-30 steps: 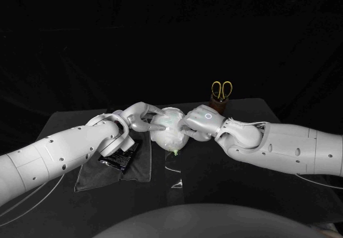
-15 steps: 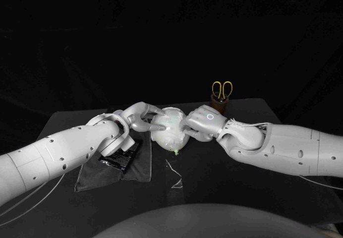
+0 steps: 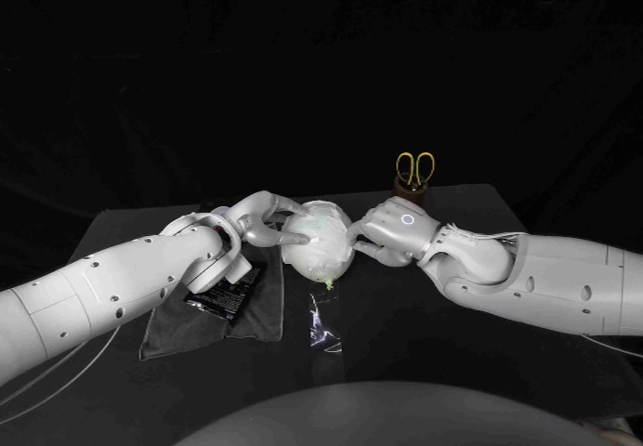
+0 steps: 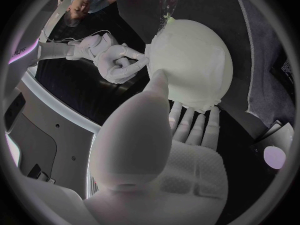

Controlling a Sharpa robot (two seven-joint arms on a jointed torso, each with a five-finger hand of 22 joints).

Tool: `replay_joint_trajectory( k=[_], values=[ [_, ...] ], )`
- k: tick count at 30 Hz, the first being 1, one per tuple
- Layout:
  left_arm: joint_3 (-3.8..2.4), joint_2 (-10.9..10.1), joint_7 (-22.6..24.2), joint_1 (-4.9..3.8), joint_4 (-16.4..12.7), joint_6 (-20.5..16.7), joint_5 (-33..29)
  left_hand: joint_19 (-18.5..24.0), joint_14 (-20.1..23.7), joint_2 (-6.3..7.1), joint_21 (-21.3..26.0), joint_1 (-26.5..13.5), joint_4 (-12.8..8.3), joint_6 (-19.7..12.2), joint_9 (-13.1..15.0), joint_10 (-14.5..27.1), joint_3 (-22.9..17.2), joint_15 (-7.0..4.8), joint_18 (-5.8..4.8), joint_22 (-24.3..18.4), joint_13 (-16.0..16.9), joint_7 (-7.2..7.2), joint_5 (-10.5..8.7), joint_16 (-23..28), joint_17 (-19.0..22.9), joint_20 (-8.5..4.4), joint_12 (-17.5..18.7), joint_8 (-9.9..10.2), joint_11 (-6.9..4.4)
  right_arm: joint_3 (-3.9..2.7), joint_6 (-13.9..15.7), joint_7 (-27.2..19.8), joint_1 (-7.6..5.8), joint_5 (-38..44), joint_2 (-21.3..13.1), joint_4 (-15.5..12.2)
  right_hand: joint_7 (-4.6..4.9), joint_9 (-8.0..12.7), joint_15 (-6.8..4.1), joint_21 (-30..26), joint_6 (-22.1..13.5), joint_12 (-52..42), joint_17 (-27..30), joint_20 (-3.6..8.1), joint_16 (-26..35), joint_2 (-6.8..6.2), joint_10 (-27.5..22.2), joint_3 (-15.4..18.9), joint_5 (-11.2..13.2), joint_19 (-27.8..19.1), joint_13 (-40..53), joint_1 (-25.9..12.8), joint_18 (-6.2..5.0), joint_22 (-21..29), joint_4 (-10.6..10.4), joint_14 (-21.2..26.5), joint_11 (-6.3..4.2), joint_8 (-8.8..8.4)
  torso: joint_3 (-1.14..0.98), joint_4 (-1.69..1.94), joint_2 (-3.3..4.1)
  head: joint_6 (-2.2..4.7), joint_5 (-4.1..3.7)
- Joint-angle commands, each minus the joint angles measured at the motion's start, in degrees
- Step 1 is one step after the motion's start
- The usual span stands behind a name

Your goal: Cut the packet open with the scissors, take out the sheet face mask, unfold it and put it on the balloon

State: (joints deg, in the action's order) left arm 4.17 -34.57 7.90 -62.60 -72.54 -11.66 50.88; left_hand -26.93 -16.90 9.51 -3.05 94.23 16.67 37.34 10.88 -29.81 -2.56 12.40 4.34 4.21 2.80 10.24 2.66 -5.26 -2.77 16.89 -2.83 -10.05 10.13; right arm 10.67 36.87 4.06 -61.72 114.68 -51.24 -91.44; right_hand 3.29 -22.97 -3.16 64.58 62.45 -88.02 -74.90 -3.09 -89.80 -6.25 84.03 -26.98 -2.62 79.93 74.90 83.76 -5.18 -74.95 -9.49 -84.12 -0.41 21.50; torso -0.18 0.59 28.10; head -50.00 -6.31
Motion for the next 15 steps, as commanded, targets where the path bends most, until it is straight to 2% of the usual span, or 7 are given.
replay_joint_trajectory(
  k=[1, 15],
  values=[
    [0.08, 0.19, -0.20, 0.06, -0.09, 1.00, -0.14, 0.42, -0.20, -0.73, -0.09, -0.03, 0.07, 0.26, 0.07, 0.42, -0.27, -0.20, -0.83, -0.05, -0.08, 1.81, 0.11, 0.27, -0.08, -0.09, 0.17, -0.08, -0.03, -0.01, -1.23, -0.04, 0.01, 0.51, -0.56, -0.02, -0.09, -0.36, -0.39, 0.31, 0.42, -0.22, -15.10, 0.13, -0.20, -0.07, 4.54, -0.14, -0.15, 0.37, 13.60, -0.68, 0.60, -9.02, -0.11, -5.88, -0.53, 0.25, 0.04, 0.02, -0.02, 0.00, -0.09],
    [0.09, 0.27, -0.22, 0.06, -0.07, 0.95, -0.14, 0.42, -0.20, -0.73, -0.09, -0.03, 0.07, 0.26, 0.07, 0.42, -0.27, -0.20, -0.83, -0.05, -0.08, 1.81, 0.11, 0.27, -0.08, -0.09, 0.17, -0.08, -0.03, 0.00, -3.58, 1.92, 0.00, 1.38, -1.16, 2.21, -0.15, -0.53, -0.42, 0.18, 0.40, -0.20, -15.10, 0.16, -0.20, -0.10, 4.53, -0.19, -0.15, 0.32, 13.59, -0.79, 0.57, -8.99, -0.20, -5.88, -0.56, 0.42, 0.04, 0.10, 0.05, 0.00, -0.24]
  ],
)
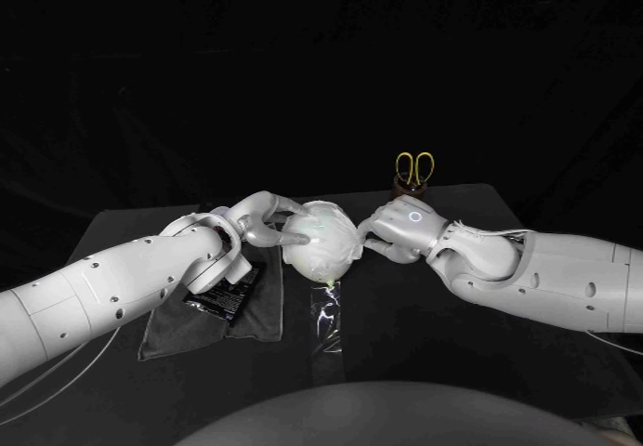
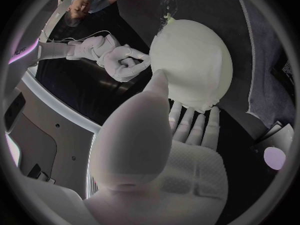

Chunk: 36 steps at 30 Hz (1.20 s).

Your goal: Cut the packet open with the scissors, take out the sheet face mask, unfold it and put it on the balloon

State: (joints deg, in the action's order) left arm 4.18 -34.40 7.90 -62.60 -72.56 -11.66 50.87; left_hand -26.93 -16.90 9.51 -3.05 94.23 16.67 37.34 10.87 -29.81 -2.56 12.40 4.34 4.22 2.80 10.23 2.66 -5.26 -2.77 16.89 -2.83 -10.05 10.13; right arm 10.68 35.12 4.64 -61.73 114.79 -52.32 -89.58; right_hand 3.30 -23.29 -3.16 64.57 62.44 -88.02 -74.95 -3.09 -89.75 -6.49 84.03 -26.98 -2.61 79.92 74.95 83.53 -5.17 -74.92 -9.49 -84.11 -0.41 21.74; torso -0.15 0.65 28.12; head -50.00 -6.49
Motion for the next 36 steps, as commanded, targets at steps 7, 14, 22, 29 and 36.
replay_joint_trajectory(
  k=[7, 14, 22, 29, 36],
  values=[
    [0.08, 0.12, -0.22, 0.06, -0.04, 0.95, -0.13, 0.42, -0.20, -0.73, -0.09, -0.03, 0.07, 0.26, 0.08, 0.42, -0.28, -0.20, -0.83, -0.06, -0.07, 1.82, 0.11, 0.27, -0.08, -0.09, 0.16, -0.08, -0.03, 0.00, -3.11, 0.83, 0.02, 0.96, -0.10, 1.02, -0.20, -0.31, -0.44, 0.02, 0.36, -0.17, -15.05, 0.18, -0.25, 0.11, 4.50, -0.21, -0.15, 0.26, 13.51, -0.64, 0.54, -8.98, -0.26, -5.89, -0.57, 0.26, 0.01, 0.03, 0.01, 0.00, -0.13],
    [0.08, 0.17, -0.23, 0.06, -0.03, 0.96, -0.13, 0.42, -0.20, -0.73, -0.09, -0.03, 0.07, 0.26, 0.08, 0.42, -0.28, -0.20, -0.83, -0.06, -0.07, 1.82, 0.11, 0.27, -0.08, -0.09, 0.16, -0.08, -0.03, 0.02, -5.50, -0.46, 0.04, -0.45, 0.30, 1.21, -0.25, -0.59, -0.50, -1.37, -0.18, 0.45, -15.05, 0.24, -0.25, 0.01, 3.99, -0.44, -0.16, -0.32, 12.99, -0.69, 0.30, -8.64, -0.38, -5.89, -0.59, 0.36, -0.02, 0.00, 0.04, 0.00, -0.18],
    [0.08, 0.21, -0.27, 0.06, -0.03, 1.00, -0.13, 0.41, -0.18, -0.75, -0.10, -0.07, 0.07, 0.26, 0.08, 0.40, -0.30, -0.21, -0.82, -0.08, -0.07, 1.81, 0.11, 0.31, -0.08, -0.09, 0.16, -0.08, -0.04, 0.03, -8.18, 0.20, 0.28, -1.47, 0.46, 1.62, -0.14, -1.23, -0.47, -4.23, -1.52, 2.45, -15.05, 0.28, -0.25, -0.33, 2.35, -0.87, -0.15, -1.59, 11.35, -0.81, -0.16, -7.94, -0.65, -5.89, -0.45, 0.56, 0.02, 0.00, 0.02, 0.00, -0.30],
    [0.09, 0.27, -0.28, 0.06, 0.01, 1.04, -0.13, 0.41, -0.18, -0.75, -0.10, -0.07, 0.07, 0.26, 0.08, 0.40, -0.30, -0.21, -0.82, -0.08, -0.07, 1.81, 0.11, 0.31, -0.08, -0.09, 0.16, -0.08, -0.04, 0.04, -7.20, 1.21, 0.42, -4.96, 0.34, 1.84, 1.72, -0.16, 0.48, -10.60, -8.54, 7.99, -15.05, -0.27, -0.25, -3.32, -2.31, 1.17, -0.13, -4.38, 6.90, -3.74, -1.02, -6.37, -2.95, -5.89, 0.91, -3.42, -0.04, 0.03, -0.02, 0.00, -0.40],
    [0.10, 0.26, -0.32, 0.06, 0.03, 1.05, -0.13, 0.41, -0.18, -0.75, -0.10, -0.07, 0.07, 0.26, 0.08, 0.40, -0.30, -0.21, -0.82, -0.08, -0.07, 1.81, 0.11, 0.31, -0.08, -0.09, 0.16, -0.08, -0.04, 0.02, -6.90, -0.01, 0.26, -17.98, -0.25, 2.54, 2.79, 0.16, 1.64, -16.75, -9.36, 10.88, -15.05, -1.25, -0.25, -4.33, -4.72, 1.23, -0.15, -7.06, 4.54, -2.35, -1.82, -4.75, -3.56, -5.89, 2.07, -4.96, 0.03, -0.02, 0.03, 0.00, -0.45]
  ],
)
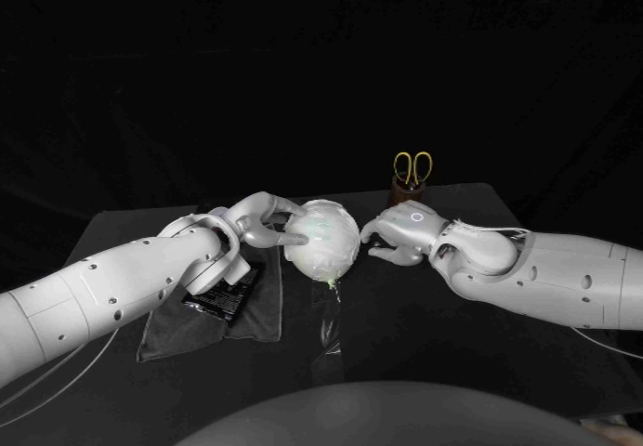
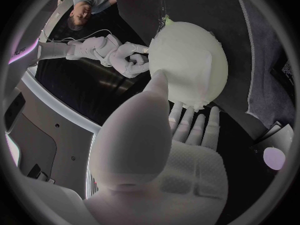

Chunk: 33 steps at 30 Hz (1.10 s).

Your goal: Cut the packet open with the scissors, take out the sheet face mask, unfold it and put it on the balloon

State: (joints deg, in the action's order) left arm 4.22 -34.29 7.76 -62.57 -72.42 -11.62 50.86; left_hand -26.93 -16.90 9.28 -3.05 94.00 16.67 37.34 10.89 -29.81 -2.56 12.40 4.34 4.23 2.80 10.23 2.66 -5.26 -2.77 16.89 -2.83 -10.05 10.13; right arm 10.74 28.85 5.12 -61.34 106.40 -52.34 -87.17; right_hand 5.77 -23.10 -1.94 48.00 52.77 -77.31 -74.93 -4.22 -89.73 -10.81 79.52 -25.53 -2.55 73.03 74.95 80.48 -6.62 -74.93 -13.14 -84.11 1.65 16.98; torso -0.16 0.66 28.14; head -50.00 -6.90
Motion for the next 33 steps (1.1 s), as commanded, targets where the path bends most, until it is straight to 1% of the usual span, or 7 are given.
replay_joint_trajectory(
  k=[1, 8, 9, 15, 22, 29, 33],
  values=[
    [0.06, 0.17, -0.18, 0.03, -0.10, 1.01, -0.13, 0.41, -0.18, -0.52, -0.10, 0.16, 0.07, 0.26, 0.06, 0.40, -0.31, -0.21, -0.82, -0.09, -0.07, 1.81, 0.10, 0.31, -0.08, -0.09, 0.16, -0.08, -0.04, -0.04, -0.41, -0.91, -0.24, -11.41, -0.36, 0.08, 0.37, -0.12, 0.49, -0.06, 0.72, 0.11, -15.07, -0.22, -0.27, -0.04, -0.15, -0.22, -0.21, -0.07, 4.57, 0.92, -0.36, -4.76, 0.13, -5.89, 0.06, -0.08, 0.02, -0.03, 0.01, 0.00, -0.07],
    [0.06, 0.16, -0.19, 0.03, -0.09, 1.04, -0.13, 0.41, -0.18, -0.52, -0.10, 0.16, 0.07, 0.26, 0.06, 0.40, -0.31, -0.21, -0.82, -0.09, -0.07, 1.81, 0.10, 0.31, -0.08, -0.09, 0.16, -0.08, -0.04, -0.18, 3.00, -1.77, -1.03, -19.39, -0.85, -0.57, 0.23, -0.42, 0.55, 1.87, 2.05, -1.03, -15.07, -0.39, -0.27, 0.42, 0.89, -0.23, -0.24, 0.98, 5.38, 1.04, -0.10, -5.23, -0.18, -5.89, 0.10, 0.39, -0.01, -0.03, 0.01, 0.00, -0.24],
    [0.06, 0.15, -0.18, 0.03, -0.10, 1.05, -0.13, 0.41, -0.18, -0.52, -0.10, 0.16, 0.07, 0.26, 0.06, 0.40, -0.31, -0.21, -0.82, -0.09, -0.07, 1.81, 0.10, 0.31, -0.08, -0.09, 0.16, -0.08, -0.04, -0.22, 3.73, -1.65, -1.23, -20.87, -0.89, -0.63, -0.01, -0.77, 0.37, 6.40, 3.46, -3.86, -15.07, -0.39, -0.27, 2.02, 3.45, -0.85, -0.32, 3.31, 7.55, 1.47, 0.52, -6.38, -0.32, -5.89, -0.06, 0.97, -0.01, 0.00, 0.02, 0.00, -0.31],
    [0.07, 0.04, -0.20, 0.03, -0.11, 1.08, -0.13, 0.41, -0.18, -0.52, -0.10, 0.16, 0.07, 0.26, 0.06, 0.40, -0.31, -0.21, -0.82, -0.09, -0.07, 1.81, 0.10, 0.31, -0.08, -0.09, 0.16, -0.08, -0.04, -0.40, 6.14, 0.44, -3.32, -33.80, -0.43, -0.25, 0.40, -1.22, 0.46, 13.56, 3.96, -8.31, -15.07, -0.39, -0.27, 3.38, 7.22, -0.80, -0.57, 7.10, 11.16, 0.42, 1.65, -8.32, -1.11, -5.89, 0.22, 0.99, -0.01, 0.01, 0.03, 0.00, -0.55],
    [0.07, -0.45, -0.29, 0.03, -0.27, 1.12, -0.13, 0.41, -0.18, -0.52, -0.10, 0.16, 0.07, 0.26, 0.06, 0.40, -0.31, -0.21, -0.82, -0.09, -0.07, 1.81, 0.10, 0.31, -0.08, -0.09, 0.16, -0.08, -0.04, -0.50, 5.11, 2.75, -5.51, -48.09, 3.19, 3.17, 0.88, -1.29, 0.72, 16.28, 3.58, -9.92, -15.07, -0.51, -0.27, 3.58, 8.47, -0.48, -0.60, 8.39, 12.55, -0.40, 2.09, -9.03, -1.37, -5.89, 0.60, 0.59, -0.06, 0.10, 0.10, 0.00, -0.77],
    [0.09, -1.54, -0.22, 0.03, -0.55, 1.58, -0.30, 0.51, -0.17, -0.51, -0.10, 0.16, 0.06, 0.28, 0.07, 0.51, -0.33, -0.27, -0.82, -0.14, -0.08, 1.81, 0.10, 0.35, -0.09, -0.10, 0.17, -0.09, -0.02, -0.55, 2.79, 3.27, -6.02, -56.14, 7.53, 7.24, 1.46, -1.16, 1.07, 16.42, 2.60, -10.25, -15.07, -0.73, -0.27, 2.69, 8.71, 0.52, -0.56, 8.63, 12.83, -0.86, 2.12, -9.05, -0.90, -5.89, 1.08, -0.27, -0.02, 0.09, 0.08, 0.00, -0.89],
    [0.11, -1.86, -0.24, 0.04, -0.60, 1.67, -0.35, 0.51, -0.17, -0.51, -0.10, 0.16, 0.06, 0.28, 0.07, 0.51, -0.33, -0.27, -0.82, -0.14, -0.08, 1.81, 0.10, 0.35, -0.09, -0.10, 0.17, -0.09, -0.02, -0.56, 1.36, 3.45, -6.09, -58.30, 9.19, 8.61, 1.79, -1.03, 1.31, 16.19, 2.09, -10.17, -15.07, -0.90, -0.27, 2.22, 8.64, 1.07, -0.47, 8.55, 12.77, -1.06, 2.09, -8.99, -0.68, -5.89, 1.37, -0.77, 0.02, 0.16, 0.05, 0.00, -0.93]
  ],
)
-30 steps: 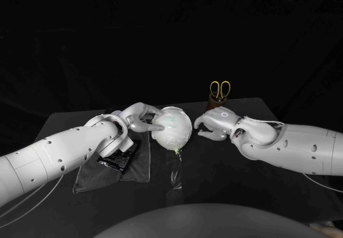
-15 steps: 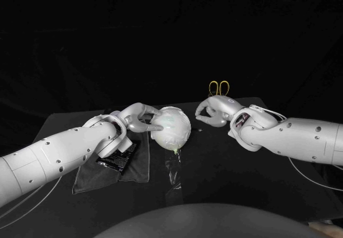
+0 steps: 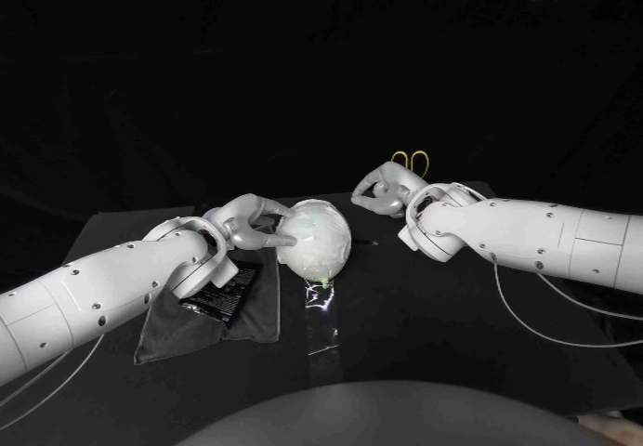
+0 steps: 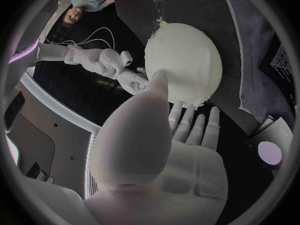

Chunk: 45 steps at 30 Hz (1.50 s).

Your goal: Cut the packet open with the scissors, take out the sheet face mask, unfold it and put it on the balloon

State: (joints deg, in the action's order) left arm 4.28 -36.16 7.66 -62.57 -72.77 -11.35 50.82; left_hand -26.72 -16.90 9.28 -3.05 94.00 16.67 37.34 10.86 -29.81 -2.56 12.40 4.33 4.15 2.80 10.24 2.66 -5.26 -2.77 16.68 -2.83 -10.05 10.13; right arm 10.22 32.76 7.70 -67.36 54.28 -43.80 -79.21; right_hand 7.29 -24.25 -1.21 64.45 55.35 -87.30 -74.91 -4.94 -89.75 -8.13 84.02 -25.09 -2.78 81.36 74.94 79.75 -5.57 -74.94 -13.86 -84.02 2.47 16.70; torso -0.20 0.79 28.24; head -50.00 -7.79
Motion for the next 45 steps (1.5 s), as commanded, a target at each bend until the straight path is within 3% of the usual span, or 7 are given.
replay_joint_trajectory(
  k=[1, 8, 13, 19, 34, 45],
  values=[
    [0.05, -0.06, -0.16, 0.03, -0.25, 1.44, -0.28, 0.30, -0.17, -0.51, -0.10, 0.16, 0.05, 0.27, 0.09, 0.51, -0.33, -0.27, -0.82, -0.05, -0.08, 1.81, 0.10, 0.35, -0.09, 0.12, 0.17, -0.08, -0.02, -0.05, -3.00, 1.03, -0.08, -6.54, 1.04, 0.92, 0.32, 0.14, 0.63, -0.30, -0.56, -0.17, -15.09, -0.21, -0.25, -0.52, 4.12, 0.73, -0.21, 0.20, 12.77, -0.38, 1.04, -8.96, 0.07, -5.98, 0.60, -0.57, 0.06, 0.00, -0.07, 0.00, -0.05],
    [0.09, -0.09, -0.29, 0.08, -0.16, 1.60, -0.06, 0.16, -0.19, -0.50, -0.13, 0.15, 0.05, 0.37, 0.12, 0.45, -0.32, -0.28, -0.81, -0.03, -0.07, 1.81, 0.11, 0.35, -0.09, 0.12, 0.16, -0.11, -0.03, -0.05, -3.70, 1.61, 0.12, -8.05, 2.66, 1.28, 1.09, 0.61, 1.22, -0.88, -1.67, 0.14, -15.09, -0.65, -0.25, -1.21, 3.83, 2.11, -0.10, -0.06, 12.48, -1.31, 0.97, -8.81, -0.07, -5.98, 1.29, -1.80, 0.11, -0.11, -0.04, 0.00, -0.05],
    [0.28, -0.27, -0.48, 0.13, -0.07, 1.74, 0.02, 0.16, -0.19, -0.50, -0.13, 0.15, 0.05, 0.37, 0.12, 0.45, -0.32, -0.28, -0.81, -0.03, -0.07, 1.81, 0.11, 0.35, -0.09, 0.12, 0.16, -0.11, -0.03, -0.05, -0.90, -0.28, 0.25, -9.72, 3.10, 0.41, 1.38, 0.84, 1.53, -0.85, -1.99, -0.14, -15.09, -0.91, -0.25, -1.72, 4.02, 3.24, -0.07, -0.11, 12.74, -2.20, 0.99, -8.82, -0.51, -5.98, 1.60, -2.32, -0.04, -0.13, -0.07, 0.00, -0.07],
    [0.45, -0.51, -0.62, 0.23, 0.11, 1.78, 0.07, 0.16, -0.19, -0.50, -0.13, 0.15, 0.05, 0.37, 0.12, 0.45, -0.32, -0.28, -0.81, -0.03, -0.07, 1.81, 0.11, 0.35, -0.09, 0.12, 0.16, -0.11, -0.03, -0.06, 1.57, -3.18, 0.37, -12.17, 3.10, -0.91, 1.42, 0.90, 1.61, -0.56, -1.88, -0.38, -15.09, -1.01, -0.25, -1.65, 4.19, 3.65, -0.07, -0.03, 12.95, -2.49, 1.03, -8.89, -0.71, -5.98, 1.66, -2.43, -0.01, -0.22, -0.05, 0.00, -0.09],
    [0.53, -0.32, -0.58, 0.28, 0.19, 1.66, 0.09, 0.16, -0.19, -0.50, -0.13, 0.15, 0.05, 0.37, 0.12, 0.45, -0.32, -0.28, -0.81, -0.03, -0.07, 1.81, 0.11, 0.35, -0.09, 0.12, 0.16, -0.11, -0.03, -0.06, -2.16, -0.69, 0.58, -10.63, 4.51, 0.48, 1.60, 1.11, 1.81, -2.33, -2.10, 0.27, -15.09, -1.25, -0.25, -1.76, 3.64, 4.83, -0.02, -0.74, 12.37, -3.31, 0.71, -8.47, -1.30, -5.98, 1.86, -2.92, 0.02, -0.09, -0.07, 0.00, -0.15],
    [0.53, -0.04, -0.45, 0.29, 0.20, 1.56, 0.05, -0.03, -0.17, -0.47, -0.20, 0.12, 0.06, 0.34, 0.11, 0.50, -0.29, -0.32, -0.78, -0.01, -0.08, 1.78, 0.10, 0.38, -0.10, 0.11, 0.17, -0.11, -0.05, -0.06, -2.74, 1.21, 0.76, -8.94, 5.98, 1.74, 1.60, 1.15, 1.87, -2.31, -2.01, 0.28, -15.09, -1.33, -0.25, -1.42, 3.60, 5.04, -0.03, -0.79, 12.35, -3.24, 0.70, -8.47, -1.39, -5.98, 1.89, -3.01, 0.05, -0.07, -0.10, 0.00, -0.12]
  ],
)
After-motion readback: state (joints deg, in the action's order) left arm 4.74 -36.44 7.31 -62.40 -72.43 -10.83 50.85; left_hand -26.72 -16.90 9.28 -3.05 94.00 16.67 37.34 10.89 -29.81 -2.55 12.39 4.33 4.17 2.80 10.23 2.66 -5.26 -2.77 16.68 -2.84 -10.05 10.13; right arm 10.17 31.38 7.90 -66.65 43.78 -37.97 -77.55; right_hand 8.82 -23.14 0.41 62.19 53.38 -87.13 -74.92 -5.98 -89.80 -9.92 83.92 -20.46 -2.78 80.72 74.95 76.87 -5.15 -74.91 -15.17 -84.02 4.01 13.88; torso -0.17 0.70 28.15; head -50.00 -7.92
